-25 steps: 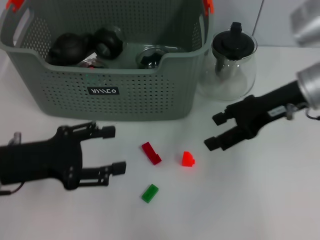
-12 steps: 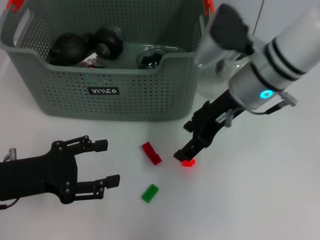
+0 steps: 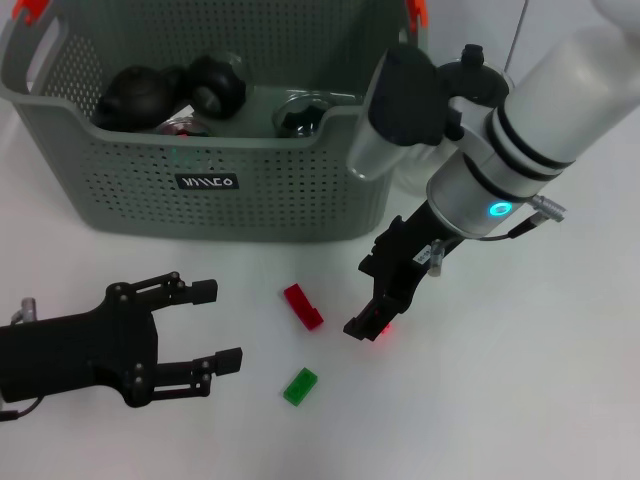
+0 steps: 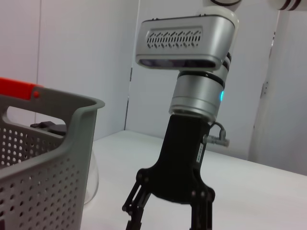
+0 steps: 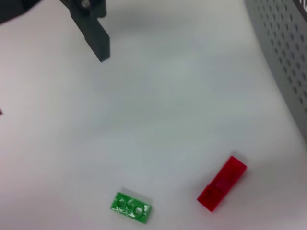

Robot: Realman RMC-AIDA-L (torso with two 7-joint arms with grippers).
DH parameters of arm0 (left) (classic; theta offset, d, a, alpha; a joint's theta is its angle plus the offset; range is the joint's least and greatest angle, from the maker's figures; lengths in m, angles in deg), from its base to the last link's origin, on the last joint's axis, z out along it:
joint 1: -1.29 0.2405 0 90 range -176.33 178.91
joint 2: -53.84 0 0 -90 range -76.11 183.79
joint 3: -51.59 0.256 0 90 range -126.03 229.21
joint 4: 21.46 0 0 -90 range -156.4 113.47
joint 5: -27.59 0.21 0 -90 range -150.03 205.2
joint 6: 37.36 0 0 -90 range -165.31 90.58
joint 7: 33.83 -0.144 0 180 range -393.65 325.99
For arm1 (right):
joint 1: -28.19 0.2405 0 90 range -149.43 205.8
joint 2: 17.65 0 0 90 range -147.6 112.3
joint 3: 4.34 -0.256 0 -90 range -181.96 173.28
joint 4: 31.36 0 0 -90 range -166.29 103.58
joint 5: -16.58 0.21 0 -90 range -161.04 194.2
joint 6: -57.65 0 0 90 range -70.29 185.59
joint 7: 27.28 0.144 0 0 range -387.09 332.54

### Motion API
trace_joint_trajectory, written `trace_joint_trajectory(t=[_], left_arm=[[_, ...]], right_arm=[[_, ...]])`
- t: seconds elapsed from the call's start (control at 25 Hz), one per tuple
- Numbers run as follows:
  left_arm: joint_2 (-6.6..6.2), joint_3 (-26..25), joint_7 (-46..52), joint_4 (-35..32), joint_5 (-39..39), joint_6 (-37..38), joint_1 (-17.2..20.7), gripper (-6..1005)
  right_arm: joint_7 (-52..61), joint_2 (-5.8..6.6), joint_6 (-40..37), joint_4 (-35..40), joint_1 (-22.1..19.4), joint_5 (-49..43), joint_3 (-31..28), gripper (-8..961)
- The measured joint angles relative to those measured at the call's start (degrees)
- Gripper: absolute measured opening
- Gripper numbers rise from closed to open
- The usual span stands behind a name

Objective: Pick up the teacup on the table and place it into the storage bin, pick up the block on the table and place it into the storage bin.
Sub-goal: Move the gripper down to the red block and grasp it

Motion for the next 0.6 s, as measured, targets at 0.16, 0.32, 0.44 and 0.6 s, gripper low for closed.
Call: trace_joint_trajectory(t=[0.16,0.32,0.44,0.6], left_arm=[[-0.07,0.0,-0.4,0.7,0.0,-0.2,-0.1,829],[-0.01,0.0,-1.2,0.7,0.0,-0.3,0.0,829],[0.00,0.0,-1.3,0.8,0.0,-0.5,0.0,829],[-0.13,0.0,-1.4,1.9,0.0,-0.9,-0.2,829]], right_arm=[[3.8,-0.11,2.7,-0.6,0.1,0.1,4.8,890],[5.9,-0.20,5.2,-1.0,-0.3,0.1,8.3,887],[6.1,-0.25,6.3,-1.7,-0.4,0.2,9.1,885],[6.1,-0.28,8.7,-3.4,-0.4,1.4,10.5,882]])
